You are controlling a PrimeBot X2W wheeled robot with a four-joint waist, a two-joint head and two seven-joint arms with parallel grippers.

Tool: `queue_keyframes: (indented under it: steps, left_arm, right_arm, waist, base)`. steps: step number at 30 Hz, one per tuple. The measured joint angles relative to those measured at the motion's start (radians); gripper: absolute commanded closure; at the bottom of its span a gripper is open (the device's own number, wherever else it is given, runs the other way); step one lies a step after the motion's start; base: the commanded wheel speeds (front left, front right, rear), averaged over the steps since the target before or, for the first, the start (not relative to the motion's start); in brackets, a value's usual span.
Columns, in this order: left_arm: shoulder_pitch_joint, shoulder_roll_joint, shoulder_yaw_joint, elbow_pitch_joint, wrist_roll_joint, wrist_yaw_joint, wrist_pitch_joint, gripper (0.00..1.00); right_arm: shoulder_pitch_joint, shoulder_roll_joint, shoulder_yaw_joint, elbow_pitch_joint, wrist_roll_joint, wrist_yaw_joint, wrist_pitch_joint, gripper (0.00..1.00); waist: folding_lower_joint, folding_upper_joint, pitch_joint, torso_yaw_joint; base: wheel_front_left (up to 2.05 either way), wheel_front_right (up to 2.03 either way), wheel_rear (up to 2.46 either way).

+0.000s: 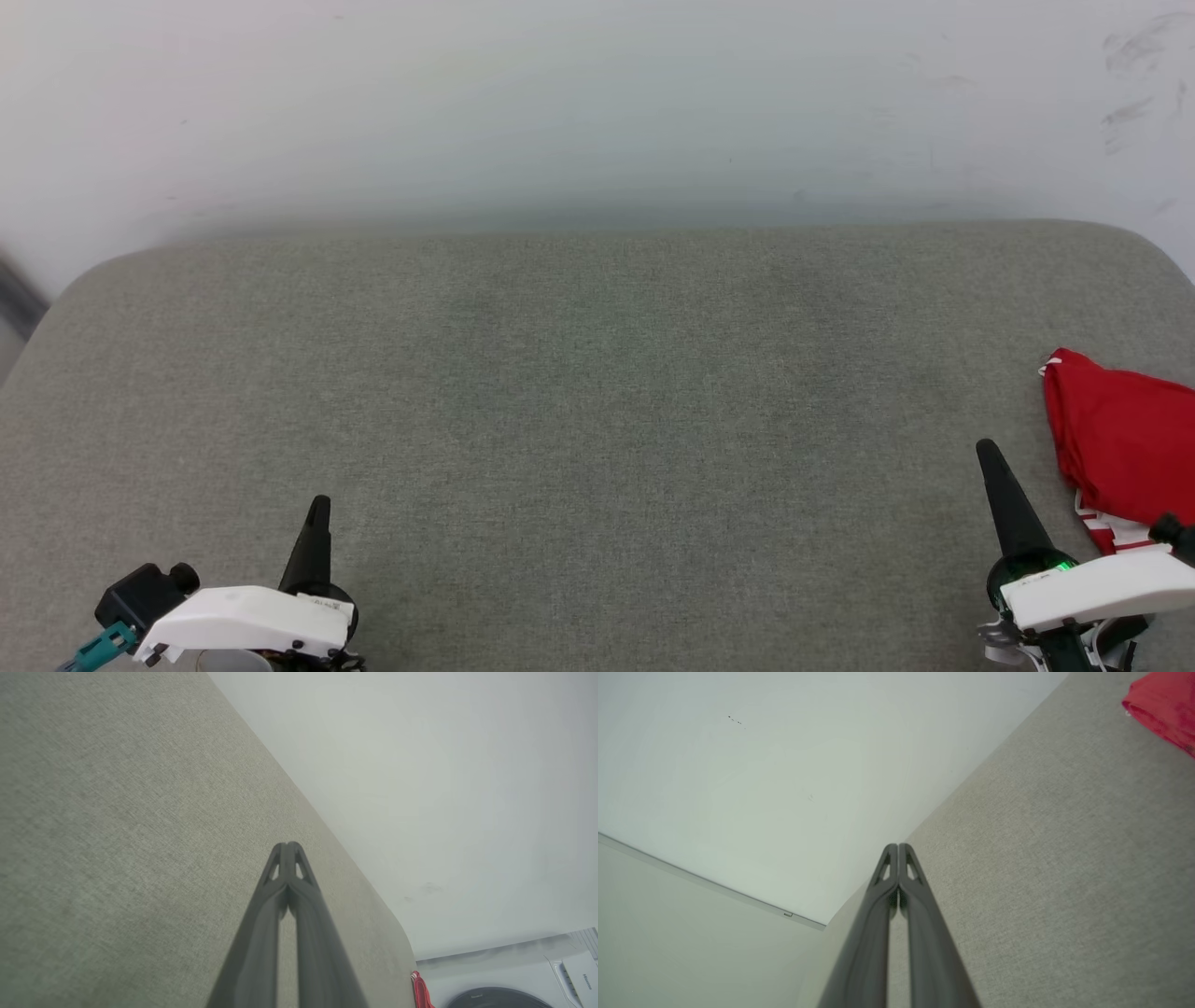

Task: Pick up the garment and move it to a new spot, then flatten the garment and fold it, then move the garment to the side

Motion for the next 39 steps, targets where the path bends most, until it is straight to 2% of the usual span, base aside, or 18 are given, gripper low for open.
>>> queue_keyframes:
  steps: [39]
  left_arm:
    - [-0.054,-0.044,0.071,0.024,-0.331,-0.068,0.095,1.00]
  right_arm:
    - [-0.050,0.006,-0.025,0.080,0.376,0.000,0.032,1.00]
  waist:
    - [0.0000,0.0000,0.007,0.012]
  base:
    - [0.00,0.00,0.00]
